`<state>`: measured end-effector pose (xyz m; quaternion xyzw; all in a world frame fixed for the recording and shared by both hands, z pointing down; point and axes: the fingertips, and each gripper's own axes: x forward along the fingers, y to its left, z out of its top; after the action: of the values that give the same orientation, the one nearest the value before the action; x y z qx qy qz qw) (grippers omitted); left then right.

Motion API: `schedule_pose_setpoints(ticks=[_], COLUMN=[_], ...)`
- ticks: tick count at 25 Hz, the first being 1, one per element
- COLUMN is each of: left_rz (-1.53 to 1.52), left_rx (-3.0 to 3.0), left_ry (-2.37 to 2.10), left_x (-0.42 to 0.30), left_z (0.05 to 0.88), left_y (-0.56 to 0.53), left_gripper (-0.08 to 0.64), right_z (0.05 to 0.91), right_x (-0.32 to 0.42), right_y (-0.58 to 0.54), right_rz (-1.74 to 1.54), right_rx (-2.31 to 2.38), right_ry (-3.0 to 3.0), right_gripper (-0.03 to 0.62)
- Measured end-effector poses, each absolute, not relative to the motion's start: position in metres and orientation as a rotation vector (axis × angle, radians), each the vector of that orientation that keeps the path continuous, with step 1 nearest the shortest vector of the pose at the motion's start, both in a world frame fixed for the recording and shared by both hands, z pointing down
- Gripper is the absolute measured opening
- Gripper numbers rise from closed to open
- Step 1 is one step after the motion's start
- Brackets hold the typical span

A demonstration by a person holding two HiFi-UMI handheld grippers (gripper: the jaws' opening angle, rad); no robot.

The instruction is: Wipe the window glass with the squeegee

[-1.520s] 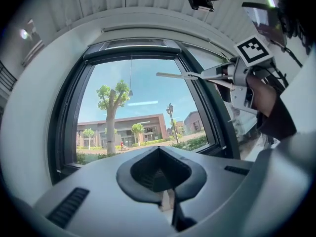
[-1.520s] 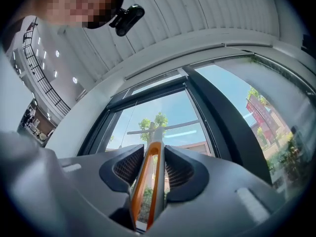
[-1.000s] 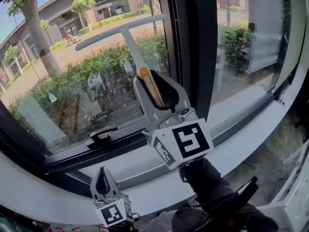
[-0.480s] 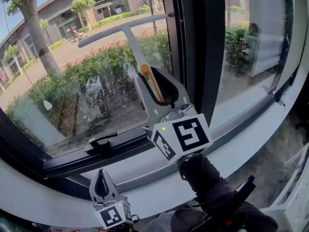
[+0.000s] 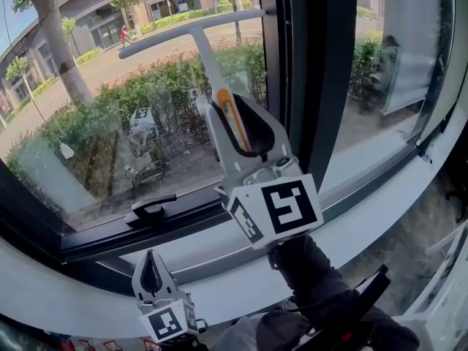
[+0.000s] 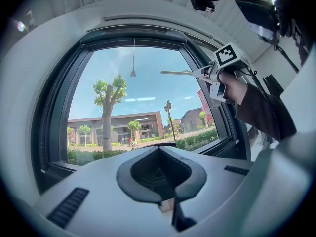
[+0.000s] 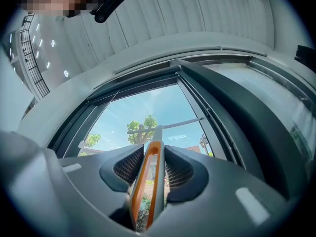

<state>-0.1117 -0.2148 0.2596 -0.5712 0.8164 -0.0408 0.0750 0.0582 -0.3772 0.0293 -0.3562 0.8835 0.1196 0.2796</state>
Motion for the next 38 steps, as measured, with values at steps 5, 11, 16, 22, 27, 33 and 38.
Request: schedule_pose_setpoints(ticks=[5,11,16,22,27,33,38], left_rz=[-0.119,-0.122,-0.131,-0.138,-0.139,-0.140,-0.147], left_rx=[-1.717,-1.722,-1.728,-1.737,-1.741,-1.743,-1.746], left_ry=[2.449,2.449,2.442,2.441,2.440,2.433,2.431], left_x=[-0.113,-0.112,-0.109,-0.107,-0.107,-0.105,-0.101], left_z=[0.264,0.265,0.266,0.266,0.268,0.269,0.270], left_y=[-0.215,-0.214,-0.213,-0.212,-0.212,-0.210,-0.206], left_gripper=[-0.002,-0.002,-0.002,-0.002,-0.002,-0.002,-0.002], right_z=[0.036,0.045,0.053,0.062,0.069,0.080,0.092], right_x=[0.055,0.053,0.055,0.056,0.055,0.054,0.055], right_y=[-0.378,-0.378,-0.376,-0.374,-0.375,-0.373,-0.372], right_rz=[0.326,0.325,0.320,0.311,0.299,0.284,0.263], right_rx=[-0.960,-0.977,-0.981,-0.987,-0.990,-0.996,-1.002], right_ry=[2.377,2.386,2.394,2.403,2.410,2.426,2.440], right_gripper=[0.130,0.130,0.130,0.130,0.130,0.130,0.130])
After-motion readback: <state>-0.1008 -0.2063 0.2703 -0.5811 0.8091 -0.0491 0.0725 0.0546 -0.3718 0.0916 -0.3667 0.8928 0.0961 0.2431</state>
